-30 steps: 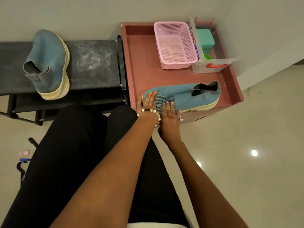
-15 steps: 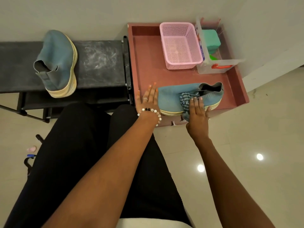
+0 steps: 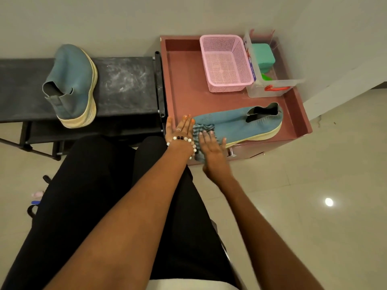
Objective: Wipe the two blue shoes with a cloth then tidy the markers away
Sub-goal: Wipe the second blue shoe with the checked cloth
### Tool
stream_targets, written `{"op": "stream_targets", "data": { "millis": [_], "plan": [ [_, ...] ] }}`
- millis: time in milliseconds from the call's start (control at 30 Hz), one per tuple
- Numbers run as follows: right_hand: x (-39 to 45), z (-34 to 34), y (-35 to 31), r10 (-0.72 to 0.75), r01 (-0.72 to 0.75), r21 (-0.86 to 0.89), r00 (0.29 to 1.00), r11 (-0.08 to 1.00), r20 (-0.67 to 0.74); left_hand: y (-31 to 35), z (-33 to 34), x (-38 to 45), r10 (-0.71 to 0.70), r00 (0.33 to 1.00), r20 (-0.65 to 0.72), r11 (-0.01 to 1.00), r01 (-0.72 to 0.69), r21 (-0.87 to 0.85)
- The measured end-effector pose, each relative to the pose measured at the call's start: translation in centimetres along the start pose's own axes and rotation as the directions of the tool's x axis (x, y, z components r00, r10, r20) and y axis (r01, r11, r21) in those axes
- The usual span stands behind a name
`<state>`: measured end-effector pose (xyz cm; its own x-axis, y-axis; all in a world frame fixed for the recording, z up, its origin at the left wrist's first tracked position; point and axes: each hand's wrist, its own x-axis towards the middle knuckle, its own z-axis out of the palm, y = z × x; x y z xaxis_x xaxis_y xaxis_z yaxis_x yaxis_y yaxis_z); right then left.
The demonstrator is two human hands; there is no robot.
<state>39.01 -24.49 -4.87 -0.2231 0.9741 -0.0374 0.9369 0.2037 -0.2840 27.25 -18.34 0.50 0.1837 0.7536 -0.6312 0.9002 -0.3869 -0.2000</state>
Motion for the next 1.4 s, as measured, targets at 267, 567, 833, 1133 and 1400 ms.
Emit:
{"op": "stream_targets", "data": {
  "millis": [267,567,833,1133,1400],
  "plan": [
    [-1.0,-3.4,9.5,0.229,-0.265,-0.277,0.961,0.924,-0.155,0.3,-0.4,-0.1,-0.028,0.999,0.02,0.995,0.03,-0.097],
    [0.4,1.0,-1.0,0.197,-0.188,0.093,0.975,0.978,-0.104,0.9,-0.3,0.4,-0.068,0.997,0.029,0.991,0.071,-0.114],
    [-2.3,-4.0,11.3,0.102,-0.123,-0.184,0.988,0.975,-0.117,0.8,-0.2,0.5,-0.071,0.997,0.025,0.98,0.075,-0.183],
    [1.8,2.2,-2.4,0.318,-0.296,0.15,0.935,0.943,-0.159,1.3,-0.2,0.5,-0.099,0.995,0.016,0.991,0.1,-0.092],
    [-2.3,-2.5,9.2,0.027,-0.091,-0.28,0.974,0.956,-0.223,1.2,-0.6,0.2,-0.082,0.997,-0.008,0.986,0.08,-0.146]
  ]
}}
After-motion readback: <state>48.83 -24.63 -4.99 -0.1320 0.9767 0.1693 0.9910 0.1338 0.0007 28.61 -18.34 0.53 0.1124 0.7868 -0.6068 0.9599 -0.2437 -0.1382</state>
